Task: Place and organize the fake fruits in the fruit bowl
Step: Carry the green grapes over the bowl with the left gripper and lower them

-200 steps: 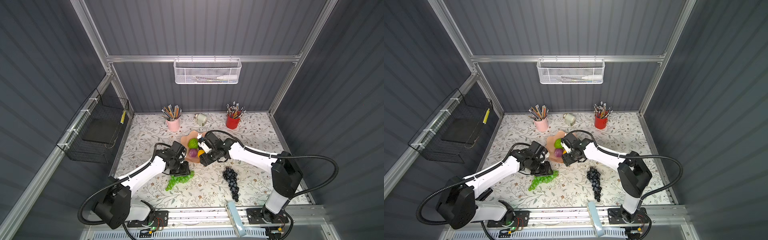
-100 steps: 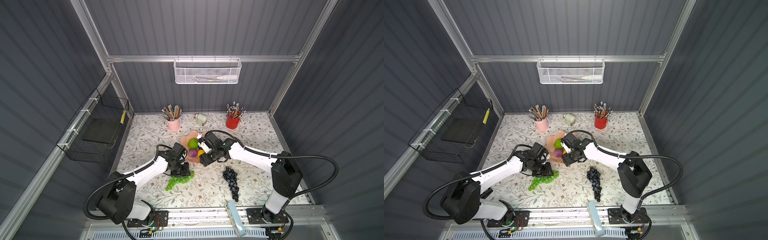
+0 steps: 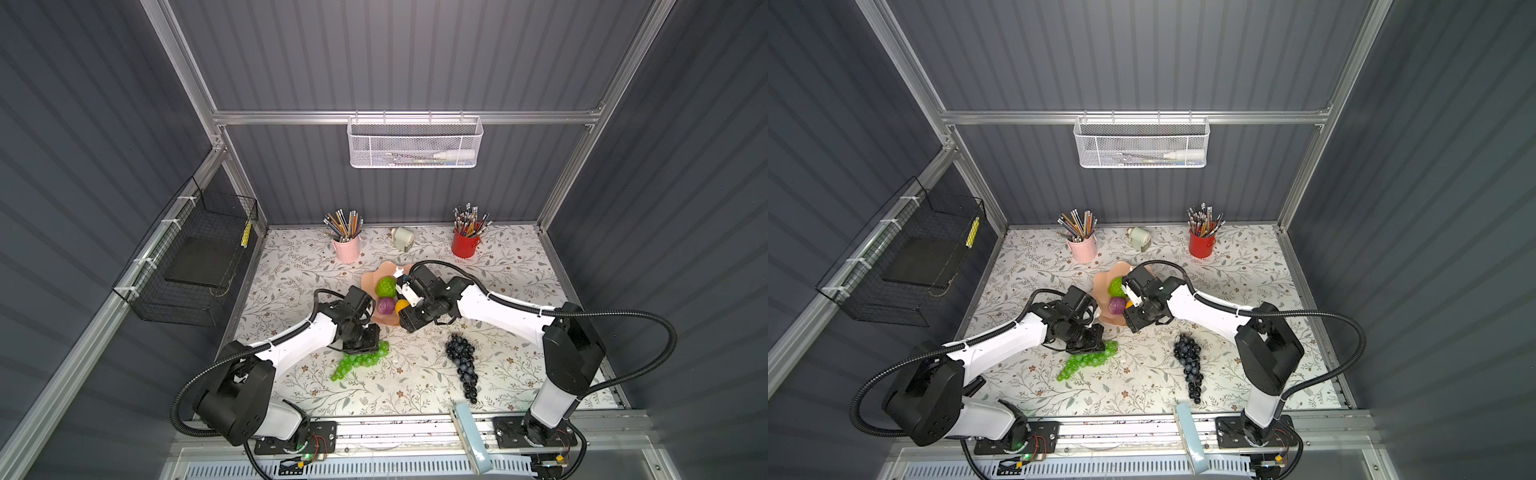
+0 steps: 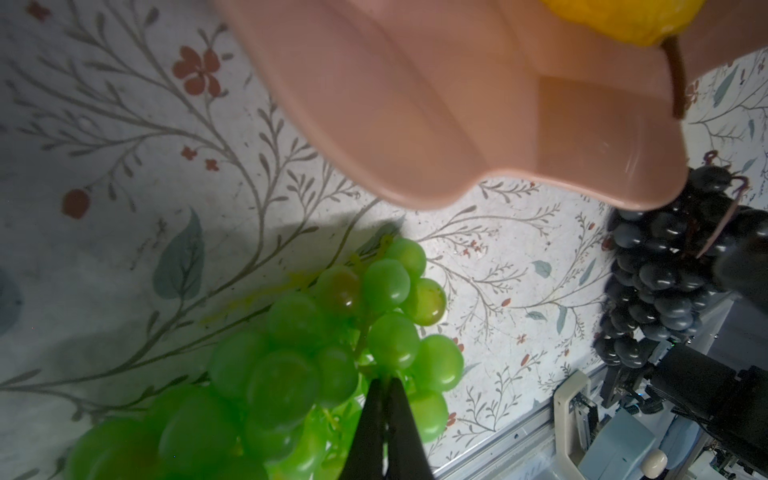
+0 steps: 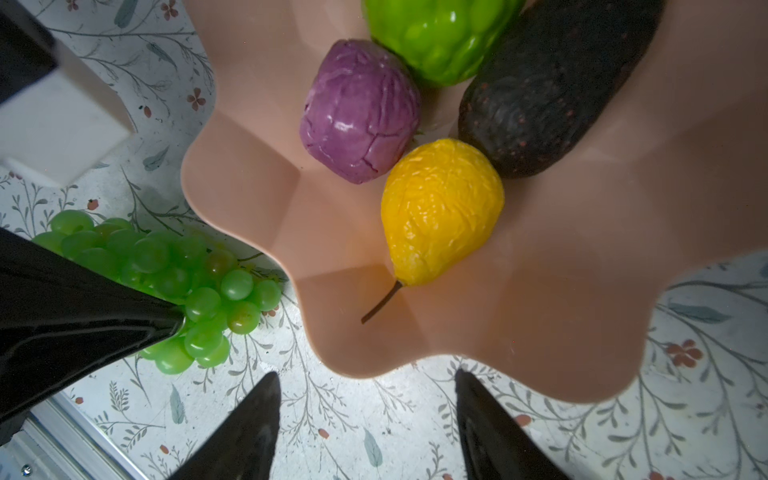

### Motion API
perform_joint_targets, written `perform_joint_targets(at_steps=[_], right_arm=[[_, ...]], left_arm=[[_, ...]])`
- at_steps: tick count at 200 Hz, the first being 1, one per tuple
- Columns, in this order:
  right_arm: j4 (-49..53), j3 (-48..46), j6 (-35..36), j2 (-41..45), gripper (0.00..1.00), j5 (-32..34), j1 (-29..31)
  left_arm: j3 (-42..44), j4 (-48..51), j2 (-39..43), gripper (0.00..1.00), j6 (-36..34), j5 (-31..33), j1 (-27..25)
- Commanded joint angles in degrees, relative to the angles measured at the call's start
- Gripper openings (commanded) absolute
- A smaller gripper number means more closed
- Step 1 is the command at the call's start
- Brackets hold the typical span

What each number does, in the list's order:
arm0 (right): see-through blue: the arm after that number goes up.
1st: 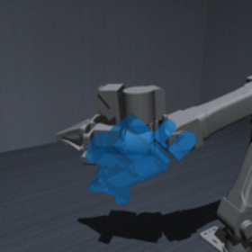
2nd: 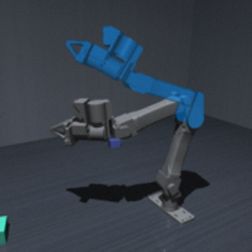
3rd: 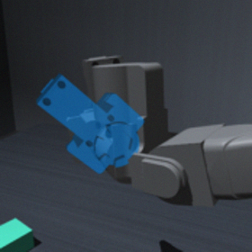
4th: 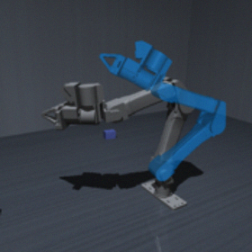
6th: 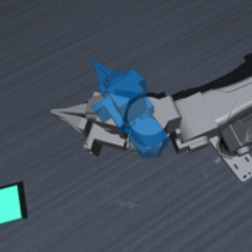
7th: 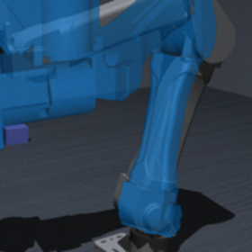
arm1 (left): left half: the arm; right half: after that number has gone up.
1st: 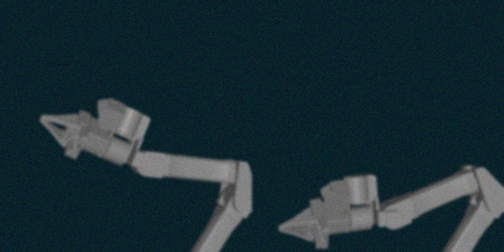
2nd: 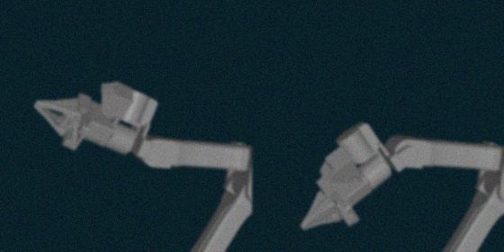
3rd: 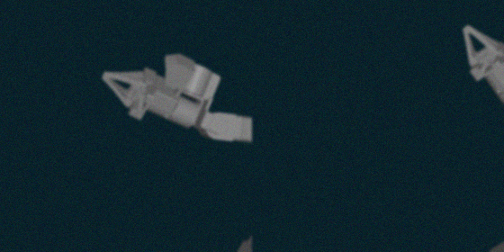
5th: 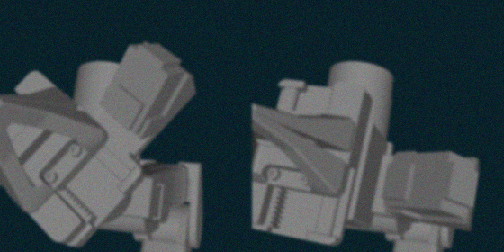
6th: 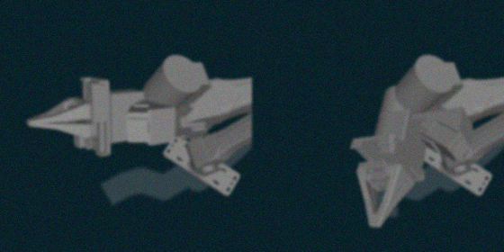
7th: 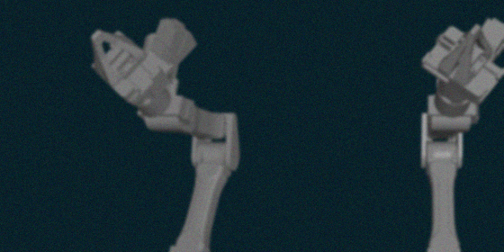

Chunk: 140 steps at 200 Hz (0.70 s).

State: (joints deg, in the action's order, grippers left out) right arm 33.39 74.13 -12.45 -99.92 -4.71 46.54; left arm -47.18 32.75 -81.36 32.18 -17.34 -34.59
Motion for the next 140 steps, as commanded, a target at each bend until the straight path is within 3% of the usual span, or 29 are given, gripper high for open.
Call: perform_joint_targets(at_steps=[1,81,140], right_arm=[[0.29,-0.15,0.05,0.27,0.68,0.24,0.3],[0.04,-0.14,0.14,1.1,0.67,1.11,0.47],[-0.44,-0.71,0.5,4.94,0.68,2.72,-0.04]], left_arm=[[-1.27,1.98,2.83,0.04,-0.52,0.94,-0.3],[-6.65,10.61,8.67,0.02,-4.28,3.65,-0.3],[-18.16,19.0,11.13,0.02,-6.2,10.01,-0.3]])
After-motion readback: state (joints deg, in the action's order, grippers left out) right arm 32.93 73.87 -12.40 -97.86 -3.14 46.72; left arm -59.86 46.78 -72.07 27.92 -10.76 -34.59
